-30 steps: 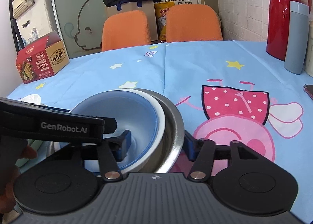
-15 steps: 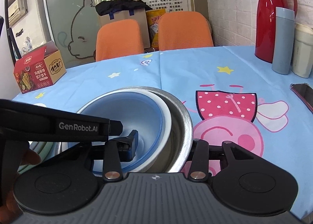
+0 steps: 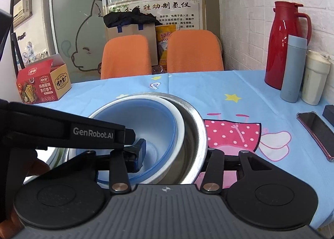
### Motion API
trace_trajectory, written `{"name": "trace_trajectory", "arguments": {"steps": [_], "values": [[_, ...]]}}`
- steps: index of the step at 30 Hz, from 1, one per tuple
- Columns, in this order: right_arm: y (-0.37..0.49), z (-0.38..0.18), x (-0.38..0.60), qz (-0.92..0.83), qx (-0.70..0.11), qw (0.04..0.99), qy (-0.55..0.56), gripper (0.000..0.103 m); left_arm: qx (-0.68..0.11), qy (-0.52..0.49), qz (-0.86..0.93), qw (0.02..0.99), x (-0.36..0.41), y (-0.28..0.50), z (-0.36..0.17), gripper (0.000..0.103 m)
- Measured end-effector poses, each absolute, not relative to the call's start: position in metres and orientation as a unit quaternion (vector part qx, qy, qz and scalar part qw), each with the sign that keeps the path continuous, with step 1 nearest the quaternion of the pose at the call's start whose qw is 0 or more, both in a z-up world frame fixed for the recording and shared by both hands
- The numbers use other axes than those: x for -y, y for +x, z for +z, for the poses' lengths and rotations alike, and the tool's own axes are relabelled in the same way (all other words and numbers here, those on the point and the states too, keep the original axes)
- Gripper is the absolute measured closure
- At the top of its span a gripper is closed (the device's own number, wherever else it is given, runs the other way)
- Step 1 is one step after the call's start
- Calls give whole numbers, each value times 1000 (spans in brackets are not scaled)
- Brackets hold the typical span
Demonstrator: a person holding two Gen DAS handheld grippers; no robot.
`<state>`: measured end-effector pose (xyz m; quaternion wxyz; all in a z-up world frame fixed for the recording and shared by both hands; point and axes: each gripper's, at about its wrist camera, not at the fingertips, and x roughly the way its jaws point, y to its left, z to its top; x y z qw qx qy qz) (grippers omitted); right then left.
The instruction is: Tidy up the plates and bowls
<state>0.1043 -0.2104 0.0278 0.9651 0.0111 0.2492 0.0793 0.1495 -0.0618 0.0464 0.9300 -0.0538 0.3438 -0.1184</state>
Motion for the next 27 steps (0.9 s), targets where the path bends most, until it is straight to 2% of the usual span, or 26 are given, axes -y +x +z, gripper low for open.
{"name": "trace_trajectory", "arguments": {"steps": [8, 16, 27], "values": [[120, 47, 138, 167, -221, 961, -10, 18, -310, -72, -29, 948, -22, 135, 71, 57], [129, 43, 62, 254, -231, 939, -23, 16, -322, -97, 55, 940, -101, 116, 60, 55], [120, 17, 32, 274, -282, 919, -40, 14, -357, -113, 56, 926, -124, 108, 26, 55]]}}
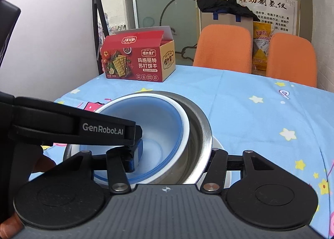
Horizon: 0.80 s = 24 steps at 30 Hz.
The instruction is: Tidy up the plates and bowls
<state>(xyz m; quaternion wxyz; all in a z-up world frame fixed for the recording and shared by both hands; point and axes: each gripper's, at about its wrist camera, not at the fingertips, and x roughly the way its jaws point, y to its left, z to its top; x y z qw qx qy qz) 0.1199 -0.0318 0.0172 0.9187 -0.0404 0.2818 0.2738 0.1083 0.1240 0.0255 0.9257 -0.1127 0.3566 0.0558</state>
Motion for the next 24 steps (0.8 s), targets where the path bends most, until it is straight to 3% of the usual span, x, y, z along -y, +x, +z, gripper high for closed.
{"name": "trace_trajectory", "arguments": {"steps": [11, 12, 13, 15, 17, 20, 24], "values": [[124, 4, 32, 264, -300, 916, -43, 7, -361, -114, 44, 925, -121, 117, 13, 54], [125, 4, 32, 264, -301, 915, -41, 6, -360, -115, 43, 925, -121, 117, 12, 52], [125, 3, 33, 265, -302, 915, -40, 6, -358, -118, 41, 925, -121, 118, 12, 37], [125, 3, 35, 271, -303, 913, -36, 3, -347, -123, 36, 929, -121, 116, 15, 20], [126, 3, 37, 275, -303, 912, -27, 2, -328, -117, 44, 937, -120, 112, 22, 19], [123, 7, 39, 279, -299, 913, -21, 0, -295, -115, 55, 947, -122, 103, 36, 3], [116, 18, 48, 261, -269, 927, -9, 0, -263, -119, 65, 955, -128, 92, 54, 3]]}}
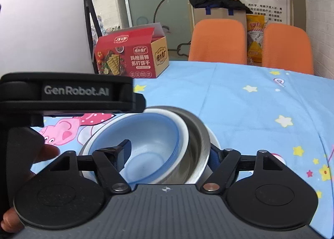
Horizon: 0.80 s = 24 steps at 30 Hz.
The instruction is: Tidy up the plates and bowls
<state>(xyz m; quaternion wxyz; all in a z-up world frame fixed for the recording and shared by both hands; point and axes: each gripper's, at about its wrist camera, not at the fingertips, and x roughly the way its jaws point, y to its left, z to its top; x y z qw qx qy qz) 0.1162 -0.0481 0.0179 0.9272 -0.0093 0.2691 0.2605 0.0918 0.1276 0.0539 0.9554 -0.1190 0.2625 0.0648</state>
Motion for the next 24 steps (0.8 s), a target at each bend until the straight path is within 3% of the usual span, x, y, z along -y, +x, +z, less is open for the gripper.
{"name": "trace_trajectory", "arguments": {"steps": [14, 24], "values": [[96, 27, 102, 190, -234, 953, 23, 0, -261, -112, 74, 956, -117, 50, 55, 3], [55, 23, 137, 142, -243, 959, 43, 0, -240, -55, 52, 968, -61, 1, 49, 2]]}}
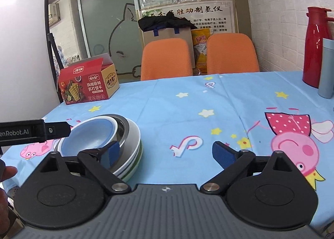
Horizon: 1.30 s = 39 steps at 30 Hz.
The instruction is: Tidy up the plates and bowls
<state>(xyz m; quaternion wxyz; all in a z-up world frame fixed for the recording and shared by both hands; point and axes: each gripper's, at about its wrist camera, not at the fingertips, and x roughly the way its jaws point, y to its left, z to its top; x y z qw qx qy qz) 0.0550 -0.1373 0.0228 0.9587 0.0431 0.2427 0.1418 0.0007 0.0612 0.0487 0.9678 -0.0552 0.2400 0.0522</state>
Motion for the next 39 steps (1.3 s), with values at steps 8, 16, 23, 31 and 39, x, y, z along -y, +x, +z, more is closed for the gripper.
{"name": "trace_trajectory", "arguments": {"steps": [8, 16, 23, 31, 39], "values": [[25, 1, 157, 116, -265, 955, 57, 0, -258, -45, 28, 965, -38, -27, 26, 1], [6, -15, 165, 105, -276, 954, 54, 0, -263, -39, 37, 963, -30, -44, 8, 1], [-3, -20, 168, 85, -283, 954, 61, 0, -256, -20, 39, 966, -25, -59, 7, 1], [-15, -12, 163, 59, -273, 959, 35, 0, -249, -12, 36, 968, -20, -71, 8, 1], [-32, -6, 166, 56, -266, 962, 31, 0, -245, -14, 36, 969, -20, -84, 10, 1]]}}
